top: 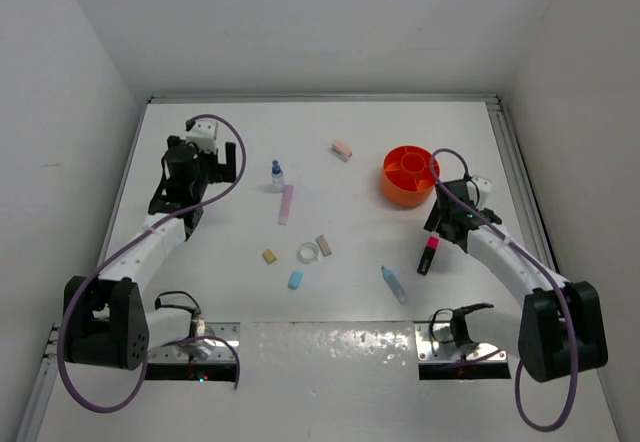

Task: Sort the stationery into containers
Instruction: Pick up the pen from the center of the board.

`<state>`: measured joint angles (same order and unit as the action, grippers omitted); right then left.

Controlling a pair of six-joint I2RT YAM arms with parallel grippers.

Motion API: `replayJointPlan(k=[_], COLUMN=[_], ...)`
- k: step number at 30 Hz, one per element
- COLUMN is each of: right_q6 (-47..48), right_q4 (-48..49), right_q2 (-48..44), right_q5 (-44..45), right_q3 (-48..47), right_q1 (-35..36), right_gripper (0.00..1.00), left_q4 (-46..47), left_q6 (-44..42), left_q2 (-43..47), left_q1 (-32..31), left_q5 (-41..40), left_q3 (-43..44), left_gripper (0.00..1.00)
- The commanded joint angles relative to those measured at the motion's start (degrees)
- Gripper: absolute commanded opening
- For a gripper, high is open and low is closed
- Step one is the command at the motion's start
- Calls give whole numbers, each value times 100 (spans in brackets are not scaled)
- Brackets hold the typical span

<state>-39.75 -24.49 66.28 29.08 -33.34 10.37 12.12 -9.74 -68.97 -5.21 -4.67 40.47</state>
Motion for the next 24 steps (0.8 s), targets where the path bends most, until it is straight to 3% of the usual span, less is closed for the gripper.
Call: replayJointPlan(k=[1,17,19,20,24], right_q6=[-569,-1149,-1158,-1089,-834], right_q4=[391,972,1043,1078,789], right_q2=[288,1062,1080,1062,905], right_q5=[-209,-702,-702,-693,-395], right_q3=[108,767,812,803,584], right_q1=[149,501,501,510,510], right_gripper=[77,60,49,36,13], left_q4=[71,395,510,589,616], left_q6=[156,244,183,157,139], left_q2=[287,402,393,384,376], left_q1=[-102,-252,-252,-252,-243], left_q5=[-16,-693,-851,-878,-904], left_q3=[-118,-408,-426,-417,-364], left_gripper=[100,100,100,100,100])
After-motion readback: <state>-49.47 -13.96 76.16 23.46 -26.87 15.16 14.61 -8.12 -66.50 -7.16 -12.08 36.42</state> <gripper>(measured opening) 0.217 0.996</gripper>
